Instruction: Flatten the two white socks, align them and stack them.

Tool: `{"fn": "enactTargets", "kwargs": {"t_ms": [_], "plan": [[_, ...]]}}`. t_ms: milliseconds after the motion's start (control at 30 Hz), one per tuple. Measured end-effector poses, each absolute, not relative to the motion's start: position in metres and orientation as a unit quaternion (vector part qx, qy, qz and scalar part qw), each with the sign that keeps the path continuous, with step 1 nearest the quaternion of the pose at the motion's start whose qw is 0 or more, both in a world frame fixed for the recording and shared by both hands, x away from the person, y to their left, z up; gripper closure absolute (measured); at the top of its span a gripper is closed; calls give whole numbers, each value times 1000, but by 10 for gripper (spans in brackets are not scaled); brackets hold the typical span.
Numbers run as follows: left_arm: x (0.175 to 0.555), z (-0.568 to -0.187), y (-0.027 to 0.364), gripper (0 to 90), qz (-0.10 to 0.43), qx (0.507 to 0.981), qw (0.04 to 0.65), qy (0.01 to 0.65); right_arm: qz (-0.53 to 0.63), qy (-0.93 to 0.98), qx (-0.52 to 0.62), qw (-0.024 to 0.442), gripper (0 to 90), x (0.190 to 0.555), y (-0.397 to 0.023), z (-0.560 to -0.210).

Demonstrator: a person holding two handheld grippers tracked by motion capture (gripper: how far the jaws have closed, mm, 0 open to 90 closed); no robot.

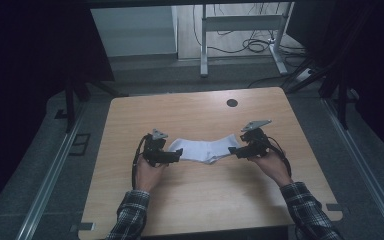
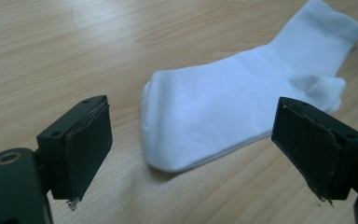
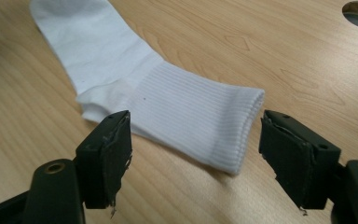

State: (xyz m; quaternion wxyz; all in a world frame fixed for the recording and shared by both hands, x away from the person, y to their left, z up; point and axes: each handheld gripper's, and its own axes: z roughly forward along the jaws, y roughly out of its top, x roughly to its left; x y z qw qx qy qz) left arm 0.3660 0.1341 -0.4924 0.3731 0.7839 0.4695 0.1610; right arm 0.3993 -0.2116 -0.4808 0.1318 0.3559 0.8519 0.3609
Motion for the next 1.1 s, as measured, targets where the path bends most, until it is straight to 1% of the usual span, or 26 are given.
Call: {"fn": "enactTargets", "kwargs": {"t_ms": [333, 600, 833, 1100], "plan": [[332, -475, 146, 120, 170, 793, 377, 448, 366, 855, 342, 136, 188, 375, -224, -468], [310, -474, 150, 120, 179, 801, 370, 435, 370, 855, 336, 137, 166, 359, -234, -465], [289, -486, 155, 119, 180, 807, 363, 430, 376, 852, 339, 137, 150, 345, -245, -470], [273, -510, 166, 118, 174, 809, 354, 436, 370, 853, 344, 131, 110, 332, -254, -488]]}}
